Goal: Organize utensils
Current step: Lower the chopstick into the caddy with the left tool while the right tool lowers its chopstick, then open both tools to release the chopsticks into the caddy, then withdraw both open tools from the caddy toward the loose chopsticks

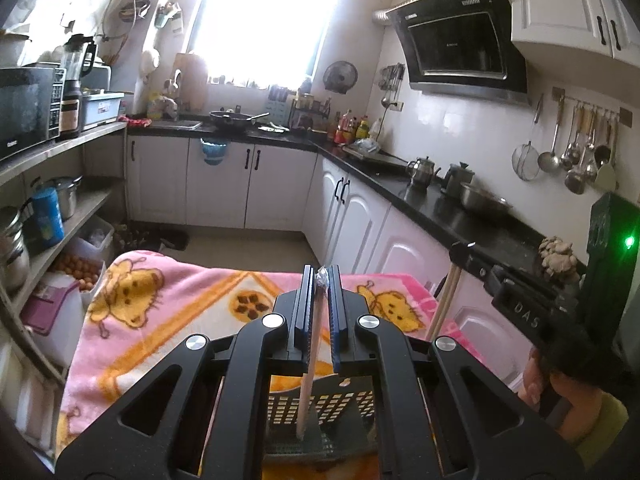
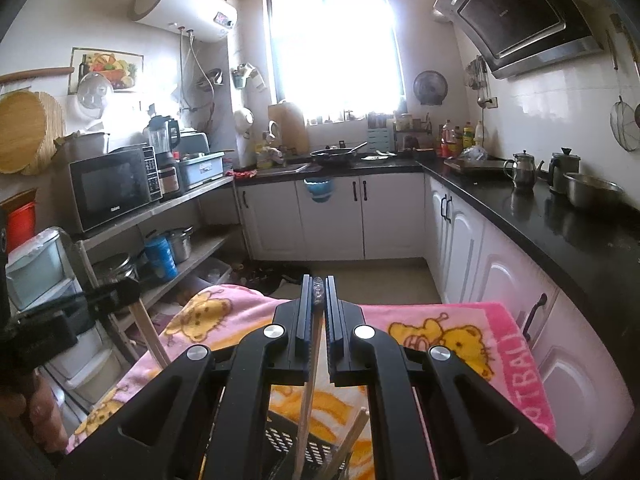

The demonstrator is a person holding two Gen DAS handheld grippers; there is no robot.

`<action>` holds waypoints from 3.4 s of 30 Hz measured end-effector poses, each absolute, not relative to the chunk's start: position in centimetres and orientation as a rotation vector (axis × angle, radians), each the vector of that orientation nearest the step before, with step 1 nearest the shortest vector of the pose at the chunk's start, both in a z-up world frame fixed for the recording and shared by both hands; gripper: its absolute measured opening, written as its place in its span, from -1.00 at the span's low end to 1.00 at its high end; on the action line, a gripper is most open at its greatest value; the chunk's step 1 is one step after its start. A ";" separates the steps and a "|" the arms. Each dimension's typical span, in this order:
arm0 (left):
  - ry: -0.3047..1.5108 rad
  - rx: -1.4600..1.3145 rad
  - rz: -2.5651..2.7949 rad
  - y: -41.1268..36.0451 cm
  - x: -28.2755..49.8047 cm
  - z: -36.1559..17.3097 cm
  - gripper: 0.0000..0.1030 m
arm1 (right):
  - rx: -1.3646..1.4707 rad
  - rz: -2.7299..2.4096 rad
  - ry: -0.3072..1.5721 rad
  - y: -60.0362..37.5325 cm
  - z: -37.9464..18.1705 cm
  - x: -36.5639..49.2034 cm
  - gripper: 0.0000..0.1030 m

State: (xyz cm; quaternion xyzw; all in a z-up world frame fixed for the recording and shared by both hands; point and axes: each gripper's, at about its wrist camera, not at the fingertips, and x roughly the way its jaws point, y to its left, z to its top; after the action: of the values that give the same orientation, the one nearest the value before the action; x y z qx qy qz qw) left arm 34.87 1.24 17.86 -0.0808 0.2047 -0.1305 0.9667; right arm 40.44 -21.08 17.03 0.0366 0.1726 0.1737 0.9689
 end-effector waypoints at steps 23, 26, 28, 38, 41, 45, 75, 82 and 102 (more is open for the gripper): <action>0.490 -0.166 -0.258 1.1 35.1 11.0 -0.96 | 0.092 0.350 0.372 -19.3 10.6 41.0 -0.89; 0.493 -0.168 -0.256 1.2 35.0 10.5 -0.96 | 0.094 0.354 0.392 -19.2 10.0 41.1 -0.89; 0.498 -0.177 -0.256 1.3 35.1 10.3 -0.96 | 0.097 0.354 0.407 -19.2 9.6 41.2 -0.89; 0.515 -0.160 -0.282 1.3 34.5 9.3 -0.96 | 0.124 0.369 0.466 -20.0 8.5 40.8 -0.89; 0.526 -0.159 -0.280 1.5 34.6 9.0 -0.96 | 0.112 0.375 0.488 -19.7 8.3 40.7 -0.88; 0.532 -0.167 -0.275 1.8 34.4 8.7 -0.91 | 0.104 0.384 0.500 -19.6 8.2 40.3 -0.87; 0.525 -0.213 -0.250 4.4 29.7 9.3 0.06 | 0.078 0.372 0.535 -21.4 8.9 36.2 0.16; 0.509 -0.204 -0.211 5.3 27.3 9.3 0.23 | 0.063 0.370 0.526 -21.8 9.2 33.9 0.32; 0.544 -0.232 -0.218 6.1 22.5 7.5 0.57 | 0.045 0.368 0.553 -22.9 8.0 28.4 0.37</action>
State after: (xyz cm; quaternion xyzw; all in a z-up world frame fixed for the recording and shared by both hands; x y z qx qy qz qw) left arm 22.55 6.10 7.53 -0.1142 0.2677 -0.1071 0.9507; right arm 28.44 -22.91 7.96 0.0222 0.2715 0.1808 0.9450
